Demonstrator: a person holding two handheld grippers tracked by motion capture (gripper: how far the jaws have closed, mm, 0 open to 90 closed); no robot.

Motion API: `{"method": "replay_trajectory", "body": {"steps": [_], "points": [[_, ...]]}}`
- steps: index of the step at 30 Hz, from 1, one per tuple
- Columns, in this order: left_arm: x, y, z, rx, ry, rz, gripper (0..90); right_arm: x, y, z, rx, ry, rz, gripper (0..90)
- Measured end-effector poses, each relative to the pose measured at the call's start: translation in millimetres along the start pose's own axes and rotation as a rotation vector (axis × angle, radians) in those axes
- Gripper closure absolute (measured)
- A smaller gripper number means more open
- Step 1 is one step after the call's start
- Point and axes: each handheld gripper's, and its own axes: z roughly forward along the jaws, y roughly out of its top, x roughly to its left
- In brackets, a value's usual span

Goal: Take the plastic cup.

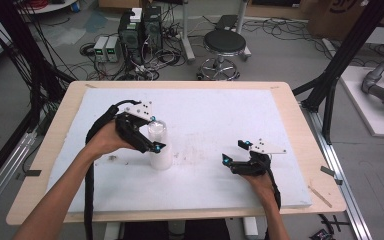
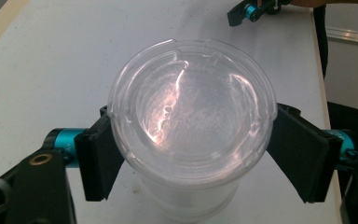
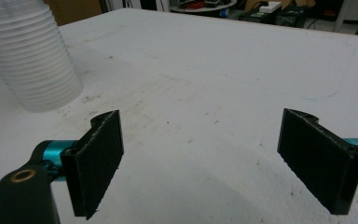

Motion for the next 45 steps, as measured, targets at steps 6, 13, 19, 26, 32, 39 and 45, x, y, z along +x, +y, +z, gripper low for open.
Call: {"method": "replay_trajectory", "body": {"steps": [6, 13, 19, 26, 32, 39, 45], "points": [[3.0, -1.0, 0.1, 0.009, -0.002, -0.007, 28.9, 0.0, 0.0, -0.1, 0.002, 0.001, 0.000, 14.3], [4.7, 0.9, 1.9, 0.018, -0.009, -0.013, 31.8, 0.2, 0.0, 0.0, 0.002, -0.001, -0.001, 14.3], [4.6, 1.1, 2.2, 0.016, -0.010, -0.022, 34.6, 0.3, 0.0, 0.1, 0.004, -0.001, 0.000, 14.4], [4.8, 1.0, 1.6, 0.016, -0.009, -0.027, 35.2, 0.3, 0.1, 0.5, 0.006, -0.002, 0.000, 14.3], [5.1, 1.5, 0.7, 0.014, -0.007, -0.026, 35.0, 0.1, 0.2, 0.5, 0.007, -0.001, 0.002, 14.3], [4.2, 8.9, -8.4, -0.006, 0.001, -0.030, 36.4, -0.1, 0.3, 1.0, 0.007, -0.001, -0.003, 14.3], [4.0, 17.1, -20.8, -0.022, 0.009, -0.031, 37.8, 0.0, 0.3, 1.1, 0.007, -0.001, -0.005, 14.3]]}}
